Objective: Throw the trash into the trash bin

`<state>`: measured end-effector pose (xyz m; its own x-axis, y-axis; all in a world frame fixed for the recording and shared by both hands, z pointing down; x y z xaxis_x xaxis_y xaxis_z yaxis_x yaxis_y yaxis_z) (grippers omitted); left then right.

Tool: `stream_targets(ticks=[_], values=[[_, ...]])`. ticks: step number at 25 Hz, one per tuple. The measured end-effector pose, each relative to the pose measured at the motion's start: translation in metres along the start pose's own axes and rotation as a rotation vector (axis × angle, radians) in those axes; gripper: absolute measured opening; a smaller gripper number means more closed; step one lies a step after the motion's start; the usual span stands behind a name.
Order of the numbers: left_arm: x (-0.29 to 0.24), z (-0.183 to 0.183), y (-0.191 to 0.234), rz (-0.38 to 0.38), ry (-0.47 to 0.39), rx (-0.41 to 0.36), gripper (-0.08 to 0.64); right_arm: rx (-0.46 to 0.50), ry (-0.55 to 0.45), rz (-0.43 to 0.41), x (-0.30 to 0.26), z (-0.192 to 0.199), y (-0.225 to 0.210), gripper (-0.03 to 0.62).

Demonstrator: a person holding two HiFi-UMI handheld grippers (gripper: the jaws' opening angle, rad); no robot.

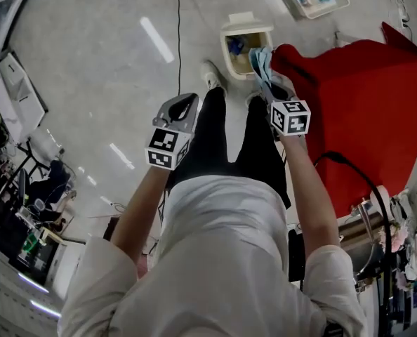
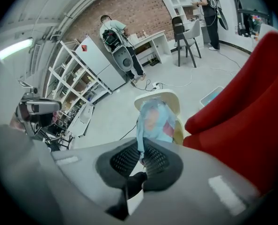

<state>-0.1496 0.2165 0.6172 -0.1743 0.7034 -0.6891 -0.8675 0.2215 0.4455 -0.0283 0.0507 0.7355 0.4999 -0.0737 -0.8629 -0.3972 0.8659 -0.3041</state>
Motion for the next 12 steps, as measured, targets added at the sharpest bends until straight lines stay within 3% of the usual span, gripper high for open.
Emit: stream_targets(ticks=[12], values=[[-0.062,0.033,0.028,0.007,0.035,0.002,0.005,-0.059,0.029,-0.057,-0.083,0.030,-0.027,0.008]])
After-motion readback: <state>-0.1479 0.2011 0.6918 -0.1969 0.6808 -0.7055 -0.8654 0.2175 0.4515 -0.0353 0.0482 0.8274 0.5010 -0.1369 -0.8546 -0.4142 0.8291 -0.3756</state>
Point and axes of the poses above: the fingertips, and each gripper's own axes: x backward along the fingers, y to its left, z out of its underside, the point moved 1 cm from there along x, backward along the fingers, and after that the axes turned 10 degrees about z, right-handed, at the moved point
